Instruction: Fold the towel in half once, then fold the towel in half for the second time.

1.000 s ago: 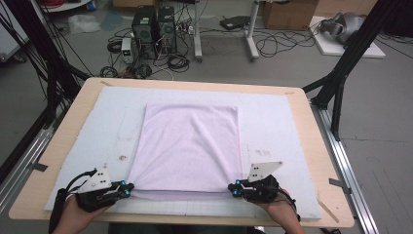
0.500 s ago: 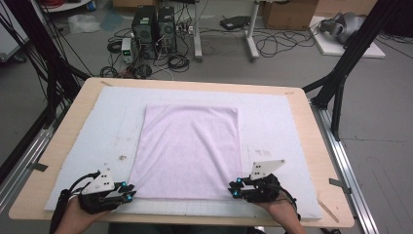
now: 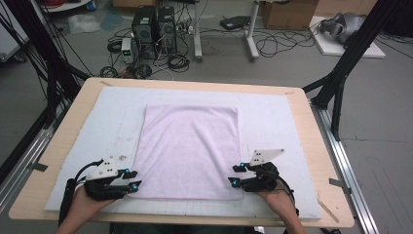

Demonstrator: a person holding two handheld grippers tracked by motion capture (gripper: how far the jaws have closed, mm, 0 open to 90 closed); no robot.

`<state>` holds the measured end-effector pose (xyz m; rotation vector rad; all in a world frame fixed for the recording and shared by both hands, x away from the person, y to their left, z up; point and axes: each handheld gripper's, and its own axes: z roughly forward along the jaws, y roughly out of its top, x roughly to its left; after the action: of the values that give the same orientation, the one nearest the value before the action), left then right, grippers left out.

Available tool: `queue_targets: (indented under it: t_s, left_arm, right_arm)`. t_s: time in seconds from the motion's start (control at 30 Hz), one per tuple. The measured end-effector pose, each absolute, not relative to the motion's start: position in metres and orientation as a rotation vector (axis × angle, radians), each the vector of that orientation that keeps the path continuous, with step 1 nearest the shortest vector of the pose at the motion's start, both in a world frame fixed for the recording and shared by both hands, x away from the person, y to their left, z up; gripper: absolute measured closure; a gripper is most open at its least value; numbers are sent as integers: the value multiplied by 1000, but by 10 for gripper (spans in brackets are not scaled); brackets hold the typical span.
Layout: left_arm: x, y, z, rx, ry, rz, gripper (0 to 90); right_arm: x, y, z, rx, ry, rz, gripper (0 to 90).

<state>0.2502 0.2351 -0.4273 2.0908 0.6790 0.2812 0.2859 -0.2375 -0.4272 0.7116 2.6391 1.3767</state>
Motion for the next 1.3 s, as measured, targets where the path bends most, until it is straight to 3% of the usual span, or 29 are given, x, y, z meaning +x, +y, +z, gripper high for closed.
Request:
queue_targets:
  t_s: [0.37, 0.6, 1.3]
  left_arm:
    - [279, 240, -418, 2030, 745, 310, 479]
    - [289, 242, -416, 2009, 780, 344, 430]
    - [286, 241, -420, 2029, 752, 363, 421]
  right_arm:
    - [311, -237, -422, 779, 2598, 1381, 345]
    - [321, -235, -420, 783, 2570, 1379, 322]
    - [316, -229, -422, 761, 2572, 1328, 273]
